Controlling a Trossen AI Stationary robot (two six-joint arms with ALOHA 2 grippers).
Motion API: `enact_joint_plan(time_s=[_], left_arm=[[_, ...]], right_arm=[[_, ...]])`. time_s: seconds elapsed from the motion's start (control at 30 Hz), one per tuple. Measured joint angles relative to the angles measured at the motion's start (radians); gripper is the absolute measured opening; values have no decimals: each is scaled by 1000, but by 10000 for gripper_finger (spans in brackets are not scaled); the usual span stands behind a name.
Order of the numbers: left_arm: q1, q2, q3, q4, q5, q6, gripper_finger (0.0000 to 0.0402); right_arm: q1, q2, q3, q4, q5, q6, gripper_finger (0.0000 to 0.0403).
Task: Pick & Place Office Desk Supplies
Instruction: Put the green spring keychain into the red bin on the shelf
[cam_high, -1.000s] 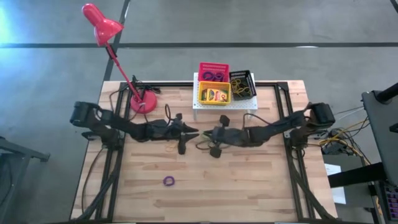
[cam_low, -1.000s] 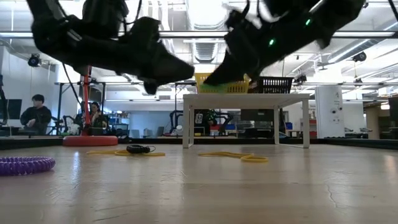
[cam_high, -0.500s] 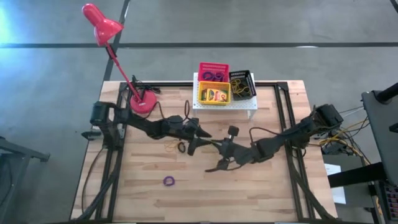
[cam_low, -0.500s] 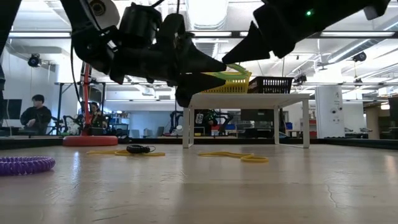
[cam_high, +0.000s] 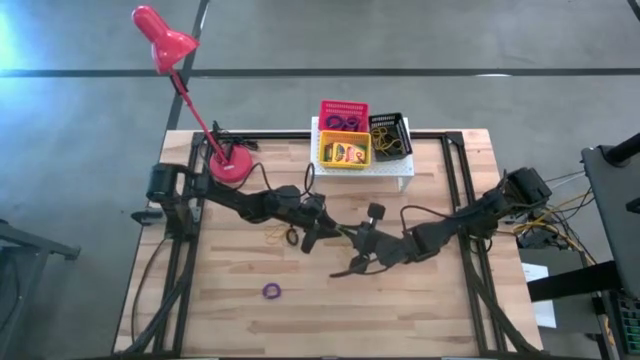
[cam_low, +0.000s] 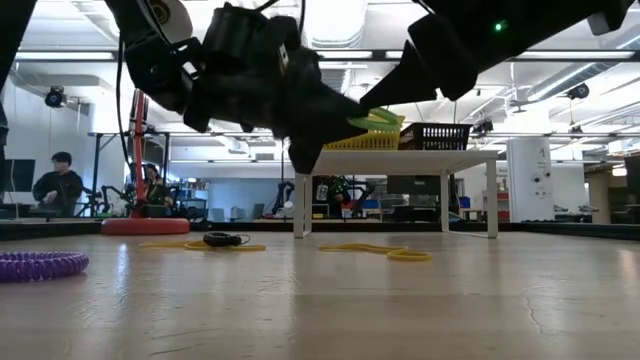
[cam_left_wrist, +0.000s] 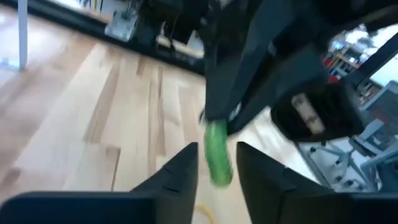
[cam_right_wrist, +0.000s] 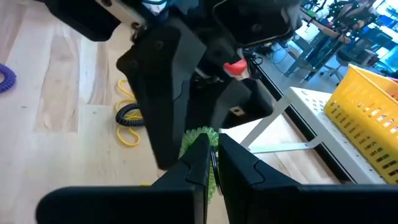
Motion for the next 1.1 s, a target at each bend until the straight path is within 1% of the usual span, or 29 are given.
enact_joint_plan(time_s=[0.1,0.23,0.3,0.4,0.5,0.6,0.7,0.8,0.93,1.03,1.1], left_arm=[[0,0,-1,-33,0,16,76],[0,0,-1,-38,0,59,20],[0,0,2,-42,3,61,13],[0,-15,14,-109,6,58,16],[3,-56,45,-267,7,100,16],[13,-110,118,-517,6,195,14],[34,-154,226,-787,7,308,14],[68,-175,353,-989,-18,399,15],[154,-173,537,-1179,-69,459,15],[236,-170,668,-1261,-138,474,15],[298,-163,750,-1263,-165,474,15]], right_arm=[[0,0,0,0,0,0,18],[0,0,0,-9,-7,-1,21],[-2,-14,0,-42,-34,1,35],[-1,-77,13,-154,-104,72,70],[0,-167,26,-360,-136,174,108],[-2,-259,27,-582,-133,299,137],[-18,-335,-8,-696,-128,396,154],[-34,-374,-77,-653,-92,412,161],[-55,-390,-183,-505,-17,366,158],[-76,-389,-249,-412,18,345,152],[-92,-389,-283,-361,27,341,148]])
